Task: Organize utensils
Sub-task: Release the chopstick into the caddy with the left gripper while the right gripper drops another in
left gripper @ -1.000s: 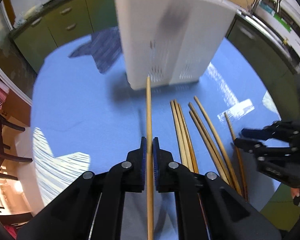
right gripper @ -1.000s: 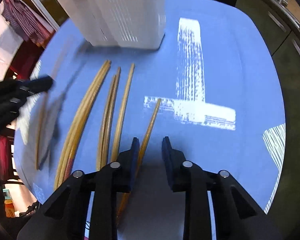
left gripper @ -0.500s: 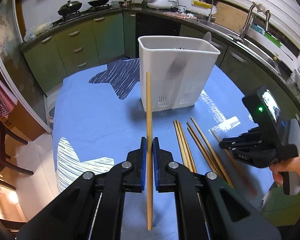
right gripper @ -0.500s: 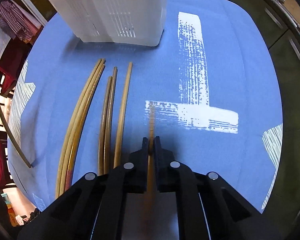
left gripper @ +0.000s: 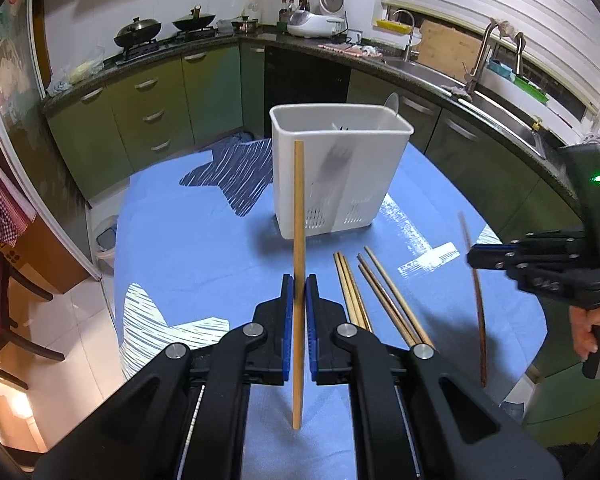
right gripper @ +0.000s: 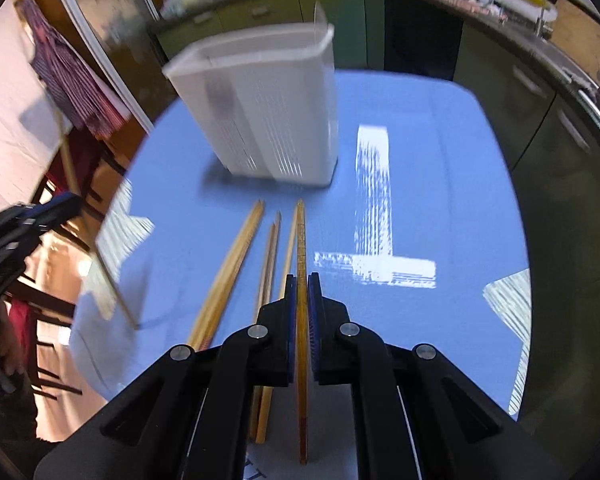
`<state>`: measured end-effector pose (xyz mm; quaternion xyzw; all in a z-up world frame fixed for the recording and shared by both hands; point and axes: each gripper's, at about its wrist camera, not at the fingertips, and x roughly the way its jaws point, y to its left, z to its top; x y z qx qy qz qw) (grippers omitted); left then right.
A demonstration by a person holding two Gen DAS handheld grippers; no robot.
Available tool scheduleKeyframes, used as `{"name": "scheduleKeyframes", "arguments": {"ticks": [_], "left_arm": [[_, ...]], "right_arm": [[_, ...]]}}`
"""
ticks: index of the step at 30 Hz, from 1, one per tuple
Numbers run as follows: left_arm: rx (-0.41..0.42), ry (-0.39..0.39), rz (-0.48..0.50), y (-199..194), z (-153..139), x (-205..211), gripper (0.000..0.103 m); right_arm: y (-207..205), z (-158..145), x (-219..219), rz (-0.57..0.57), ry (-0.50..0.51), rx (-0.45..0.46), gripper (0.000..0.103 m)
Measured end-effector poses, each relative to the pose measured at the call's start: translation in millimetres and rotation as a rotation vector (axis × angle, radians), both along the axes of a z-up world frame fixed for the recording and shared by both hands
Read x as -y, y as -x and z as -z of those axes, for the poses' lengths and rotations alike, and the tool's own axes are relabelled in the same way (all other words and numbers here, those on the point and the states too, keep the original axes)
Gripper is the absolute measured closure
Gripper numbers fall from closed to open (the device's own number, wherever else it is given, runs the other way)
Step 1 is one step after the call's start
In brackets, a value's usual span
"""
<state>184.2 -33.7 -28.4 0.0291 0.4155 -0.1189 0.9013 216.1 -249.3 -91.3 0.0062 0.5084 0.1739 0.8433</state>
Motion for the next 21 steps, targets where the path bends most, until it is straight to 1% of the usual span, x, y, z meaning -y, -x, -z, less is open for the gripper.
{"name": "scheduleKeyframes", "arguments": {"ticks": [2,7,15,21], "left_arm": [[0.009,0.0,0.001,2,-3,0,0.097],[0.023,0.0,0.002,2,-11,1,0.097],[0.03,0.005,0.008,0,-17,3,0.097],[0.04,0.005,0.01,-7,-26,5,0.097]], "right_arm": [[9,-12,4,0.003,-0.017,0.038,0.097],[27,-35,22,-0.001,-0.035,0.099,0.097],[37,-50,30,-0.007,-0.058,0.138,0.097],[33,-62,35,0.004,-0.085,0.172,0.097]]}}
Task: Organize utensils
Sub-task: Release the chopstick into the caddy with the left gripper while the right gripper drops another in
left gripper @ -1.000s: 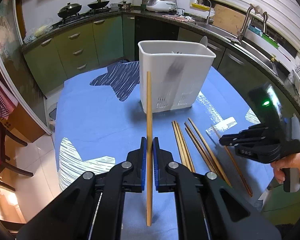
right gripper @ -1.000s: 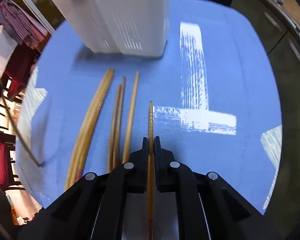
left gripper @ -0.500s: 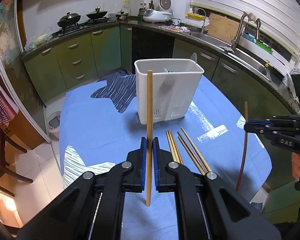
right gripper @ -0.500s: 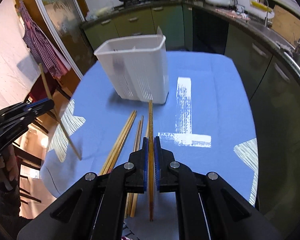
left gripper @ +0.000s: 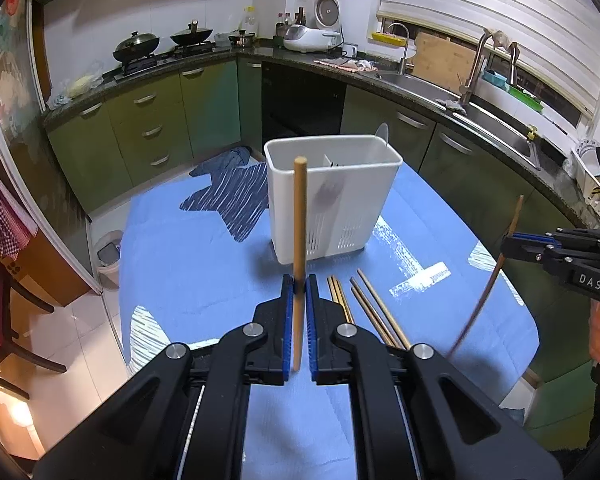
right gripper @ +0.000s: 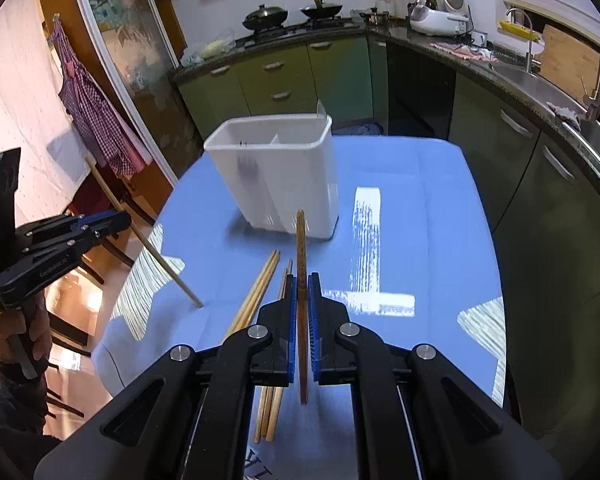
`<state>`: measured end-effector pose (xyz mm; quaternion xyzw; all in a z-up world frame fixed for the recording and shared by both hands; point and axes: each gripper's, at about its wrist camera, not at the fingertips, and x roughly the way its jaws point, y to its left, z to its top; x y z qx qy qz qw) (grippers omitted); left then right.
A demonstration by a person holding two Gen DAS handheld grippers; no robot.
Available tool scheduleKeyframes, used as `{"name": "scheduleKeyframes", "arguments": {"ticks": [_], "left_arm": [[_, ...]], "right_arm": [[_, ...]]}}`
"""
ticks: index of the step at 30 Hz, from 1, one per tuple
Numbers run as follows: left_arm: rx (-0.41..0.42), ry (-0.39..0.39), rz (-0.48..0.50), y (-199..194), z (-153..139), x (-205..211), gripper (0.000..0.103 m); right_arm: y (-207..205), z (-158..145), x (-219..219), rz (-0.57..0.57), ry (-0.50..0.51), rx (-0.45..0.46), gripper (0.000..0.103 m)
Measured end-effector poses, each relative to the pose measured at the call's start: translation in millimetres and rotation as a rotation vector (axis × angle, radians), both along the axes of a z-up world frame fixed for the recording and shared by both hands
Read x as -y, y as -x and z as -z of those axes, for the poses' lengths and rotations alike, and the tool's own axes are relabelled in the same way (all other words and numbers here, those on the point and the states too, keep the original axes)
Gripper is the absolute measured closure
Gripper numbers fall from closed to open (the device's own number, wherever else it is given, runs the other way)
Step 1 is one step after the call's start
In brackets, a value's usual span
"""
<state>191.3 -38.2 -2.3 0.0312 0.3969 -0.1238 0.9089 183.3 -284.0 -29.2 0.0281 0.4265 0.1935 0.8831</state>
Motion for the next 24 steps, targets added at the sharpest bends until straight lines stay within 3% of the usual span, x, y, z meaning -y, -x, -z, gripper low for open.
{"name": "scheduleKeyframes", "arguments": {"ticks": [9,17,24], "left_arm": [[0.042,-0.005,0.018,-17,-39,13,0.097],[0.164,0.007,0.013,-35,-116,23,0.097],[0.262,0.045,-0.025,-64,-149,28,0.097]], "right_arm": [[-11,-57,-1,-0.001,-0.029,0.116,0.097],[-30,-119,0,-0.01,-0.048,0.181,0.097],[-46,-142,9,-0.005,-0.064,0.2,0.097]]}}
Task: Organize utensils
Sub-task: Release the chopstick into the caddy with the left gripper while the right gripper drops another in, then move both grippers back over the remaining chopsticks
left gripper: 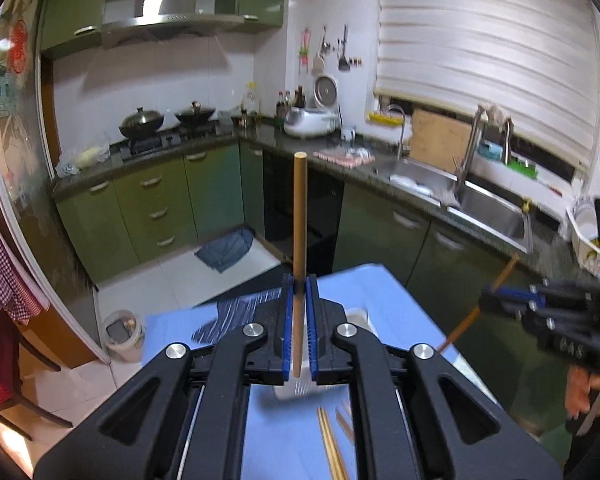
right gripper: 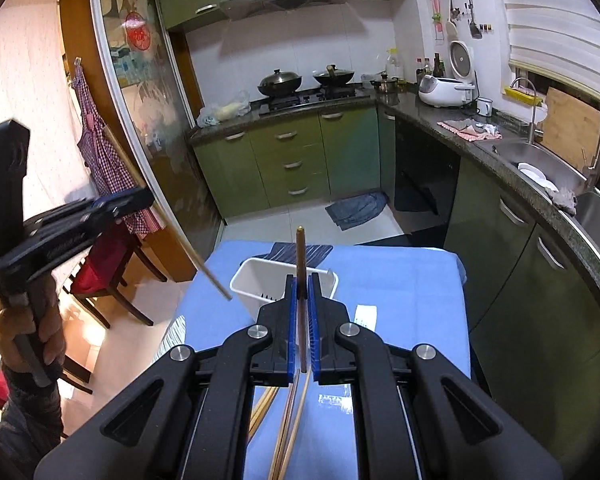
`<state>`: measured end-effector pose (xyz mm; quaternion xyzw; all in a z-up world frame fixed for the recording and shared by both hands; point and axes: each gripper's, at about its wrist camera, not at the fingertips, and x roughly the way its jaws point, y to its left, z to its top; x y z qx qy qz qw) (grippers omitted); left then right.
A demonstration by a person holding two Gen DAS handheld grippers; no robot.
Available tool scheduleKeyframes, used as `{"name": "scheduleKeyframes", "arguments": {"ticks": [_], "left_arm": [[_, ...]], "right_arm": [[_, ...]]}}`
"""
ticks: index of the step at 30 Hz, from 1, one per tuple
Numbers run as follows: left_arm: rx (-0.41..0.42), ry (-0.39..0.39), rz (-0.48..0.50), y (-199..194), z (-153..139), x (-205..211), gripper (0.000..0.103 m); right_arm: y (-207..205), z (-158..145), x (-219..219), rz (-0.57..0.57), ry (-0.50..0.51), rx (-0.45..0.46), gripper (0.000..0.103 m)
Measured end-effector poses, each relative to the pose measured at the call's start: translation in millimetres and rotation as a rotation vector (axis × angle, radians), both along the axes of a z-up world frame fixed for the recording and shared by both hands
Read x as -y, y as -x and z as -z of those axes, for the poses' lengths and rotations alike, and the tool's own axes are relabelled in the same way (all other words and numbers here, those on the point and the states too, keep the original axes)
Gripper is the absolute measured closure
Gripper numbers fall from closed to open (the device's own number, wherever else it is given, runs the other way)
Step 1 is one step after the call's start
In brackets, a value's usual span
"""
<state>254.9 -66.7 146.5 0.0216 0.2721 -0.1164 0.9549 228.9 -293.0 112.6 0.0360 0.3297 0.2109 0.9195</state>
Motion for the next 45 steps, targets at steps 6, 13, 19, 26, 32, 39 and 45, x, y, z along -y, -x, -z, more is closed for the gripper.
{"name": "scheduleKeyframes", "arguments": {"ticks": [6,13,19,26,32,39,45], "left_arm": [[-0.036,-0.02,-0.046,-42,27,9,0.097],[-0.143,-0.035,-0.06,-63,70,0,0.092],[-0.107,-0.029,-0.062,-43,69,-14,0.069],[-0.097,-0.033,-0.039,-13,62,-24,0.066],[-0.128,-0.052,-0.02,5,71,-27,0.064],[-0.215,-0.048,0.013,19,95,-26,0.063],[-0.298,-0.053,0.03,18,124,-18,0.062]], "right_arm": [[-7,-4,5,0.006,0.002,0.006,0.097],[-14,-21,6,0.018,-0.016,0.038,0.097],[-29,-45,0,0.026,-0.056,0.087,0.097],[-69,-44,-28,0.044,-0.046,0.097,0.097],[-101,-6,-53,0.056,0.011,0.048,0.097],[-113,31,-71,0.042,0.06,0.001,0.096],[-84,20,-64,0.034,0.06,0.058,0.085]]}}
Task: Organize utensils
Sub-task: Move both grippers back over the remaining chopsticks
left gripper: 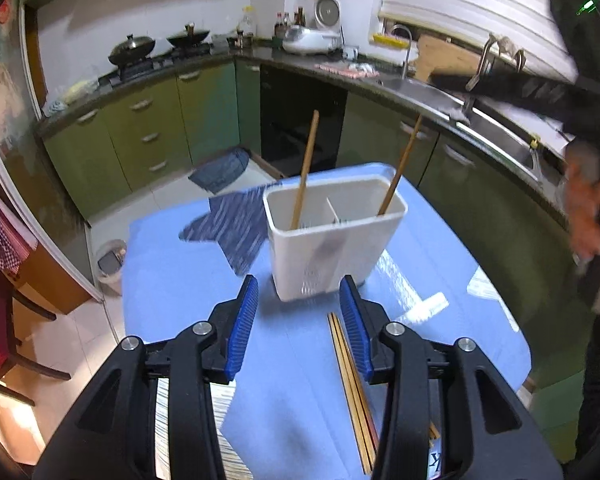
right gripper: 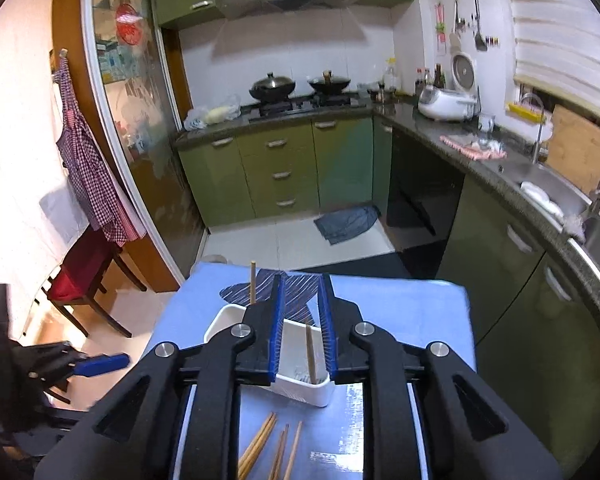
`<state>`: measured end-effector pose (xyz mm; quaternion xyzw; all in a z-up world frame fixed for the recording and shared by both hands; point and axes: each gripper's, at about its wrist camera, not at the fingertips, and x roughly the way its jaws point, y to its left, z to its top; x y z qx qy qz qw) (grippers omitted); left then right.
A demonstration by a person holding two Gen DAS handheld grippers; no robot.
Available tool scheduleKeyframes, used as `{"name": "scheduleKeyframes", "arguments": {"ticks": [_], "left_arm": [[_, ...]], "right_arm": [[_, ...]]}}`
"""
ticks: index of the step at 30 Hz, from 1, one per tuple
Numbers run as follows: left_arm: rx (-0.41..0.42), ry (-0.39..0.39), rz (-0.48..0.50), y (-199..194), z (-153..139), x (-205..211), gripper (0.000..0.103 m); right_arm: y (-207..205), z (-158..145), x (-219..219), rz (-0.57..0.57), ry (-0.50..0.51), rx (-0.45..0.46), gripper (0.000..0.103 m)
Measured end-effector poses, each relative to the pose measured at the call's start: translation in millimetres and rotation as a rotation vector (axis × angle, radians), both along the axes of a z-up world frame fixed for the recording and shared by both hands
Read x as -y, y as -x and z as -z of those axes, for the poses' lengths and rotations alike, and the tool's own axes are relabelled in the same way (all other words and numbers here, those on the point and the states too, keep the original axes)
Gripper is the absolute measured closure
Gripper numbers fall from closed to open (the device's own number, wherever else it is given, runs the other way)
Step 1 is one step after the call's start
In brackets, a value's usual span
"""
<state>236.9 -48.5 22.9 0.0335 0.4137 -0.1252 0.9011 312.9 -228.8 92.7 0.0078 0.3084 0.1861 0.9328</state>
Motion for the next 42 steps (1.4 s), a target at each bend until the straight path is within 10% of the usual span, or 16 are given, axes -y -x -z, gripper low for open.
{"name": "scheduleKeyframes", "arguments": {"ticks": [7,23,42], "left_arm": [[-0.158,-0.004,0.031,-12,59,22,0.062],[-0.393,-0.09,0.026,-32,158,59,0.079],[-0.461,-0.19,0.032,-30,191,87,0.088]], "right_arm": [[45,7,39,0.006,-0.018,-0.018,0.075],[65,192,113,0.068,-0.022,-0.352,0.075],[62,207,100,0.027,-0.019,-0.402,0.075]]}}
